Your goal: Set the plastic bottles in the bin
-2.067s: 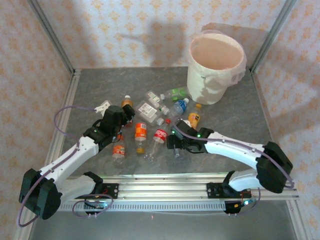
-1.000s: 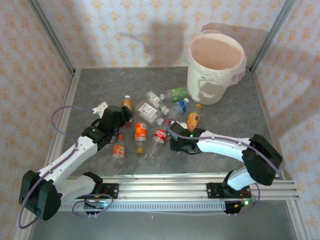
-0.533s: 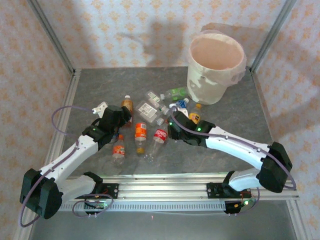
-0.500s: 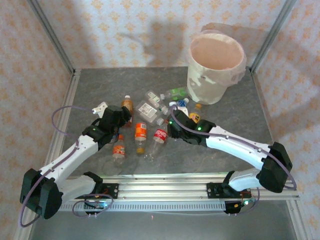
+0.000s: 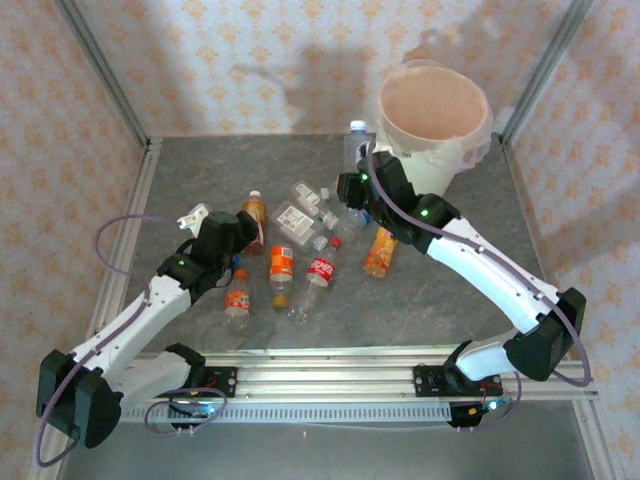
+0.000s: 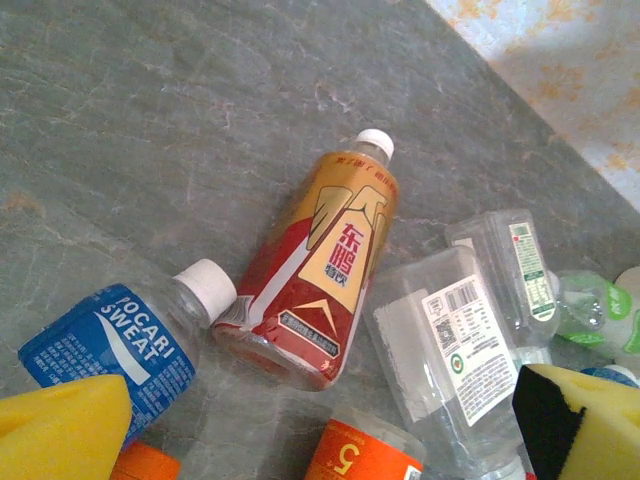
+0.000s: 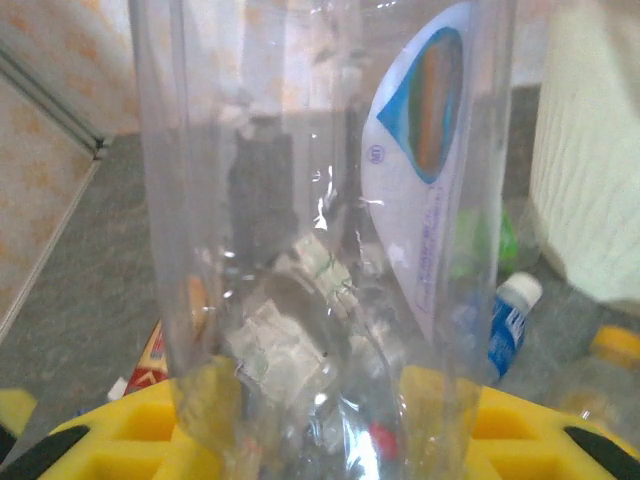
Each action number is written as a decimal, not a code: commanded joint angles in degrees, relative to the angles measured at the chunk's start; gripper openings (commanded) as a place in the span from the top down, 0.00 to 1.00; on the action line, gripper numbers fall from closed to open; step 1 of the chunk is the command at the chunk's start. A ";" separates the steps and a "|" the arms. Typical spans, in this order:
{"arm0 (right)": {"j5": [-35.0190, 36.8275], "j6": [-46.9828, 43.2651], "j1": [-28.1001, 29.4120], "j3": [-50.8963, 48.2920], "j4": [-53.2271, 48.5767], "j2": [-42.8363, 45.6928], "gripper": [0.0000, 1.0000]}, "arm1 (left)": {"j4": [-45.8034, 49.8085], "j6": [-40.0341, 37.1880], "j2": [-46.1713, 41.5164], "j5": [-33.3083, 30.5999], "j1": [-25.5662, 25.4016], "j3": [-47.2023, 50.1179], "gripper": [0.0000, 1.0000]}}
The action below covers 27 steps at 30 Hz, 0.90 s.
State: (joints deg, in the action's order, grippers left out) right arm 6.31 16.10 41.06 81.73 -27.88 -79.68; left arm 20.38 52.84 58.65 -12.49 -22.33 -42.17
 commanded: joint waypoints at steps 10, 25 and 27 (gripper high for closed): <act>-4.77 -15.31 -11.64 14.95 -2.29 -2.74 0.66 | 4.61 2.29 -4.69 -5.12 1.01 2.39 0.00; -14.66 -17.46 -32.42 29.61 -7.73 -15.20 0.65 | 7.28 2.30 -2.56 -4.38 1.41 0.86 0.00; -14.34 -16.28 -34.65 32.99 -10.14 -17.29 0.66 | 7.61 2.29 -2.71 -4.61 1.50 0.86 0.00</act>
State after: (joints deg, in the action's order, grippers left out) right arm -7.18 0.08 8.56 110.34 -33.26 -95.39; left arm 25.52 54.61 56.03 -14.63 -21.58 -40.34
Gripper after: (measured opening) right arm 0.396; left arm 0.994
